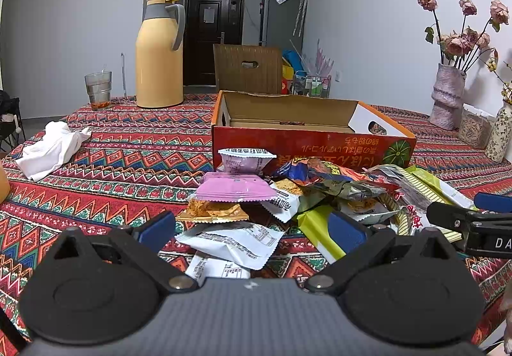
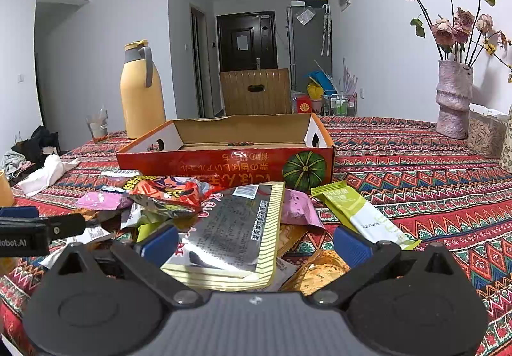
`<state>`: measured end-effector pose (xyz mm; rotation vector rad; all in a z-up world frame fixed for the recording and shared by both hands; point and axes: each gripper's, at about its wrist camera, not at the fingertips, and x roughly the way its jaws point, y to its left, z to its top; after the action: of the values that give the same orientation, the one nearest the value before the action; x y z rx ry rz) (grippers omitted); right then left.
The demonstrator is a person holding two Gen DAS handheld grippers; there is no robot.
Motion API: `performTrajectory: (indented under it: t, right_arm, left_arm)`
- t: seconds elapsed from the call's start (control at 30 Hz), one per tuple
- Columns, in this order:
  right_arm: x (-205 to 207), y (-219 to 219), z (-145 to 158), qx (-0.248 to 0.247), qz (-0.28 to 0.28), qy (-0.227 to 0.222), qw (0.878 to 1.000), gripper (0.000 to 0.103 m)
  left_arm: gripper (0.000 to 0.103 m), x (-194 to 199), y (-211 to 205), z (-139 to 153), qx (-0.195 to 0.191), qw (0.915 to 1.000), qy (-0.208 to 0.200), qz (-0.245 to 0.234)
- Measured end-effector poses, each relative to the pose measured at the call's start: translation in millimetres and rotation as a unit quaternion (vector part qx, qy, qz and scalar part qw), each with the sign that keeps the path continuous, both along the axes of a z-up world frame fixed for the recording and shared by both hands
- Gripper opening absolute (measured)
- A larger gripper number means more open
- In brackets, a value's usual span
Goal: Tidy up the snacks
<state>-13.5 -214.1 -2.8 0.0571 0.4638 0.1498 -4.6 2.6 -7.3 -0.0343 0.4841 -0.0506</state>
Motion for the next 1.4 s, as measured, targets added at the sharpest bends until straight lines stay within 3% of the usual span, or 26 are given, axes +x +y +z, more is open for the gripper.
performTrajectory:
  t: [0.3,0.57,0.9,1.13,1.23,1.4]
  right_arm:
    - [1.4,-8.9,0.3,0.000,-0.003,0.002,1.000,0.103]
    - [19.1,-49.0,8.9,-0.021,-0.026,0.006,0.999,0.103]
    - [95.5,-80.8,-8.5,-0.057,-0.020,0.096,0.994,0.078]
    - [127.0,-87.8,-24.2,-0.045,-0.010,0.127,0.991,0.077]
    - [136.8,-90.7,-30.3,-0.037,-0.006,0.143,0.989,0.068]
    - [138.0,-92.8,-30.5,-0.045,-0.003,0.142,0.989,0.066]
  left_arm:
    - [0.103,2.0,-0.3,1.1,-0.002,1.0000,0.002,-0.001]
    - [0.103,8.6,0.7,2.7,-0.004,0.9999,0.012,0.009]
    - [0.103,14.0,-0.6,3.9,0.007,0.9993,0.020,0.030]
    - [0.103,20.6,-2.2,3.1,0.011,0.9986,0.030,0.043]
    - [0.103,22.5,-2.3,1.7,0.012,0.9983,0.035,0.046]
    - [0.103,24.6,-1.0,0.2,0.010,0.9981,0.037,0.048]
